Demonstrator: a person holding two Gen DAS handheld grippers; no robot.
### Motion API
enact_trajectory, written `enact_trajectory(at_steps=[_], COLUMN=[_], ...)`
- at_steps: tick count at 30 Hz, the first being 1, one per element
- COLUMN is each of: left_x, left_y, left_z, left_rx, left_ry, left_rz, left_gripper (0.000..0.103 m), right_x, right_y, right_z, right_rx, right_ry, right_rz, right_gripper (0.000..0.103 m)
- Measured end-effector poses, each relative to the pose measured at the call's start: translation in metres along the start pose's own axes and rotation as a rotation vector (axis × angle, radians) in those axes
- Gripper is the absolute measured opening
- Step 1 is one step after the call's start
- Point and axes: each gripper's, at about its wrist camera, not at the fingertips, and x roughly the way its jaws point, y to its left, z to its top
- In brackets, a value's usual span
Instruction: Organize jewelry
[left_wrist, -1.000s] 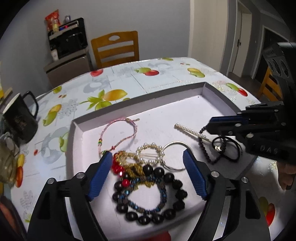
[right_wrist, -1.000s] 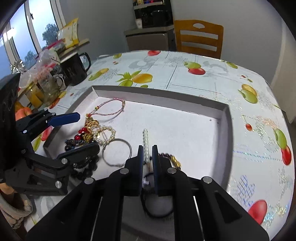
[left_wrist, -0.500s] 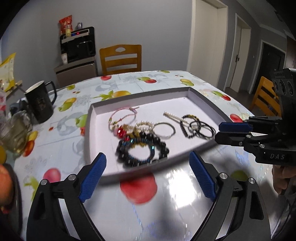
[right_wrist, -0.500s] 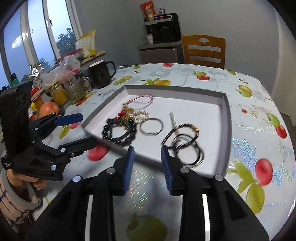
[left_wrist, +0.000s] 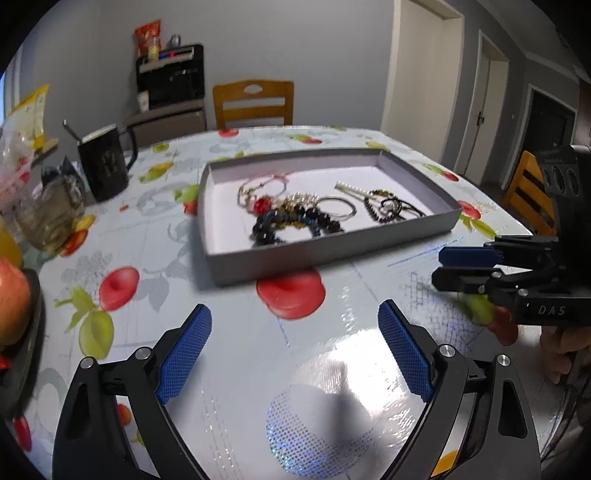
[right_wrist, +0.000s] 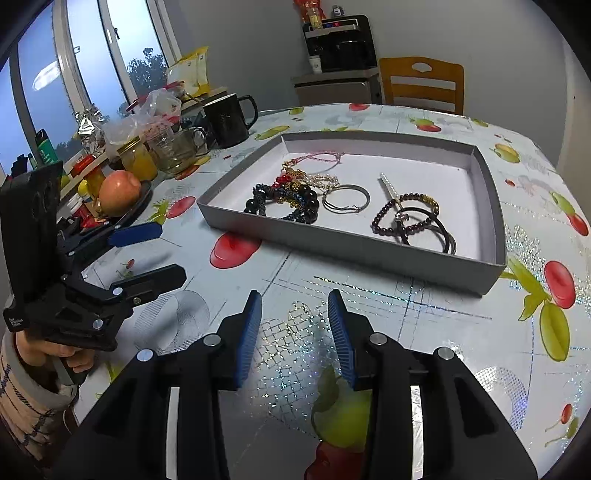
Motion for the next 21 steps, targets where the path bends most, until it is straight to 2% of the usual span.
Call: enact_trajectory(at_steps=[4,11,21], left_x=[-0.004,-0.013,-0.032], left_y=[0.003,-0.001,-0.003], left_z=[-0.002,-0.005,-0.008], left_rx=[-0.013,-0.003,-0.055], left_ry=[-0.013,-0.051,-0.138], left_rz=[-0.001,0.033,0.050], left_gripper=[0.091,0.091,0.095], right_x=[-0.002,-0.013,-0.034], right_y=[-0.003,-0.007,0.001], right_z=[-0.003,-0.008,-0.013], right_rx=[0.006,0.019,0.000], right_ry=[-0.012,-0.069,-0.186], right_rz=[-0.029,-0.069,-0.117], right_gripper=[0.047,0.050,0.069])
